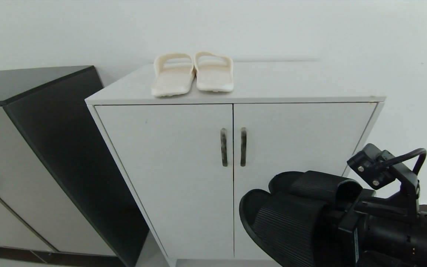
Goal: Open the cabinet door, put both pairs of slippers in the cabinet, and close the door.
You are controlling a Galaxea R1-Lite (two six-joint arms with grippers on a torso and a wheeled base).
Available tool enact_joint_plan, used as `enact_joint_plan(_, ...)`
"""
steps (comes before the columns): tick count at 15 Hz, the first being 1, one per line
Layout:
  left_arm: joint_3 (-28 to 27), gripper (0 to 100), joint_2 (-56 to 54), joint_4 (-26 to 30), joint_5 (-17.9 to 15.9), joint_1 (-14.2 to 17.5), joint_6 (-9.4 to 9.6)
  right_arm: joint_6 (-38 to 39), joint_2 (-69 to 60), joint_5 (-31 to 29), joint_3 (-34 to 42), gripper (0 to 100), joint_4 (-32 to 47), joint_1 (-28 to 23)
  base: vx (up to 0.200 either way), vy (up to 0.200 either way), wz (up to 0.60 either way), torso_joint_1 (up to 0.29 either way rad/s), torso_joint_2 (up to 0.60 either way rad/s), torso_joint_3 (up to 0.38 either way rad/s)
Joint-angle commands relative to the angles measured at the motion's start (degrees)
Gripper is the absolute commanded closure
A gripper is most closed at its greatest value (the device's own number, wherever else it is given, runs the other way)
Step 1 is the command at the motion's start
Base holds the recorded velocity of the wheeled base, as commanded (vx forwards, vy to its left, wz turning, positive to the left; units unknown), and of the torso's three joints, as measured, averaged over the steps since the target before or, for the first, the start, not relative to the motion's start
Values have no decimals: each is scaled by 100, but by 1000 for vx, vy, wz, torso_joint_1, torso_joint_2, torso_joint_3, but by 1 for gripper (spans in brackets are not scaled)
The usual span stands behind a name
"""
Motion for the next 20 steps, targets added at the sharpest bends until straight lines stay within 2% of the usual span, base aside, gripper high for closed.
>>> enact_joint_plan(1,0,0,-1,-1,1,-2,0,6,2,9,35,100,-1,6,0,0,0,-95,452,349)
enact_joint_plan(8,0,0,-1,-1,1,-2,44,-11,-112,0,202,100,8,32,0,0,0,-53,430,366)
enact_joint_plan(10,-18,0,351,-10,-183,-20,237,-11,-156,9,308,100,-19,58,0,0,0,-2,144,134)
enact_joint_plan(12,-88,0,456,-19,-253,-20,633,-73,-156,0,360,100,-63,129,0,0,0,-1,33,21)
enact_joint_plan(13,-545,0,887,-19,-429,-28,431,-73,-156,0,360,100,-54,129,0,0,0,0,0,0)
enact_joint_plan(14,-1020,0,1379,-10,-675,-37,26,-73,-147,9,360,100,-63,129,0,0,0,0,0,0)
enact_joint_plan(15,-1503,0,2029,-19,-1080,-28,-149,-73,-147,9,352,100,-63,129,0,0,0,0,0,0)
enact_joint_plan(16,-1819,0,2653,-63,-1466,-37,-149,-73,-147,9,360,100,-63,129,0,0,0,0,0,0)
enact_joint_plan(18,-2039,0,3646,-441,-2477,-72,-62,-73,-147,9,352,100,-63,129,0,0,0,0,0,0)
enact_joint_plan(19,-2180,0,4191,-555,-2925,-125,88,-73,-165,9,352,100,-63,138,0,0,0,0,0,0)
enact_joint_plan(20,-2399,0,4728,-625,-3092,-380,220,-73,-182,9,352,100,-98,138,0,0,0,0,0,0)
